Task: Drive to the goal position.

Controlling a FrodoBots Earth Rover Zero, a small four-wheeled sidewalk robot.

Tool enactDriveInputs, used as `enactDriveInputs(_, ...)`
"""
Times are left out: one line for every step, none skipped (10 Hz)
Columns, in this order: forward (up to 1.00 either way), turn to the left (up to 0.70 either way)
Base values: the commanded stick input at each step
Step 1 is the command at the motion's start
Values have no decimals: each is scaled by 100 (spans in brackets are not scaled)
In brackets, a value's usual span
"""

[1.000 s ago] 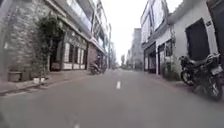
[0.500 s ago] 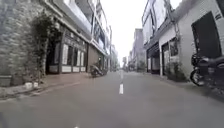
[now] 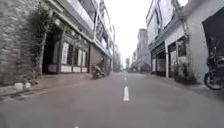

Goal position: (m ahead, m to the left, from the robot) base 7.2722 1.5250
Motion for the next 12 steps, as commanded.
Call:
enactDriveInputs(100, 0)
enactDriveInputs(100, 0)
enactDriveInputs(100, 0)
enactDriveInputs(100, 0)
enactDriveInputs(100, -20)
enactDriveInputs(100, -40)
enactDriveInputs(100, -40)
enactDriveInputs(100, -40)
enactDriveInputs(100, -40)
enactDriveInputs(100, -40)
enactDriveInputs(100, -40)
enactDriveInputs(100, -40)
